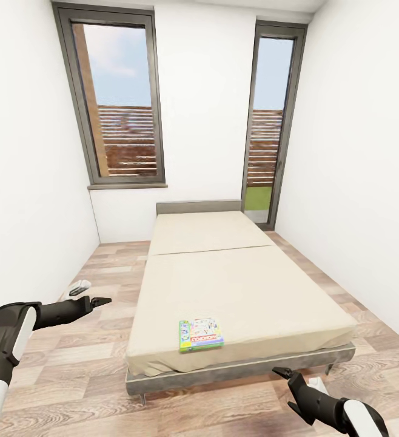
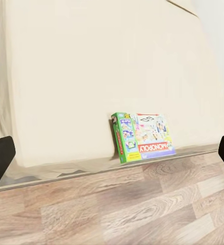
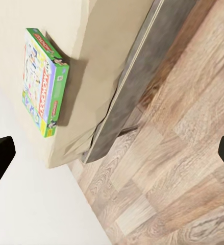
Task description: Put all the toys in the child's room - the three board games (two on the bed and one on the table), the two jigsaw puzzles on the table, and the tennis ball on the table - inside the toy box on the table in the child's room.
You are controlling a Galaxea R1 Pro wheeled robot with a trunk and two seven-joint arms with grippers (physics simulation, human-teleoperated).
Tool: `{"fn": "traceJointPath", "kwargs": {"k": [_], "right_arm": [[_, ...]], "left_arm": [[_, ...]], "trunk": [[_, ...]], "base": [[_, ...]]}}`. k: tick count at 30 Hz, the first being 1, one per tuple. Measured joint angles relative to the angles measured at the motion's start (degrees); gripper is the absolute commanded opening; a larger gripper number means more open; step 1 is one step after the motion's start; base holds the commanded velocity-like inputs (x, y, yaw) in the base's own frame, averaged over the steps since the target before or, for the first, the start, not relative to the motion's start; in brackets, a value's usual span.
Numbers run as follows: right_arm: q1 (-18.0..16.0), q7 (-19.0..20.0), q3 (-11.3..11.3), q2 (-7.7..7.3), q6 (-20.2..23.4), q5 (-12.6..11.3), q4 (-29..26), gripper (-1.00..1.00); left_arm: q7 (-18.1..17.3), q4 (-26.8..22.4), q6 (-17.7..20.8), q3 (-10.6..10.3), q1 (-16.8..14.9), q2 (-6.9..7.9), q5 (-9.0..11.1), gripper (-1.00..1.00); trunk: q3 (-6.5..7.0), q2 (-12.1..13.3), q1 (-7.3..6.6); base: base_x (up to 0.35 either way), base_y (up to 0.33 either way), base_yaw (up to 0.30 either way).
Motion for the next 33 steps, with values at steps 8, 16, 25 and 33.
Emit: {"fn": "traceJointPath", "kwargs": {"k": [8, 16, 25, 33], "right_arm": [[0.0, 0.02, 2.2, 0.26, -7.39, 0.15, 3.8, 1.0], [-0.08, 2.95, 3.67, 0.05, -8.52, -0.31, 9.93, 1.0], [-0.09, 13.4, 3.87, -0.14, -10.09, 0.83, 12.18, 1.0], [-0.09, 17.69, 4.01, 0.07, -14.58, 3.35, 13.54, 1.0]], "left_arm": [[0.0, 0.0, 0.08, 0.0, 0.0, 0.07, 0.0, 1.0], [-0.09, 0.0, 0.2, 0.06, 0.0, 0.17, 0.05, 1.0], [-5.34, -0.01, 0.3, 0.02, 0.0, 0.69, 0.09, 1.0], [-15.33, 0.05, 0.35, 0.02, 0.0, 2.98, 0.09, 1.0]], "trunk": [[0.0, 0.0, 0.0], [0.0, 0.0, 0.0], [0.0, 0.0, 0.0], [0.0, 0.0, 0.0]], "base": [[0.0, 0.0, 0.0], [0.0, 0.0, 0.0], [0.0, 0.0, 0.0], [0.0, 0.0, 0.0]]}}
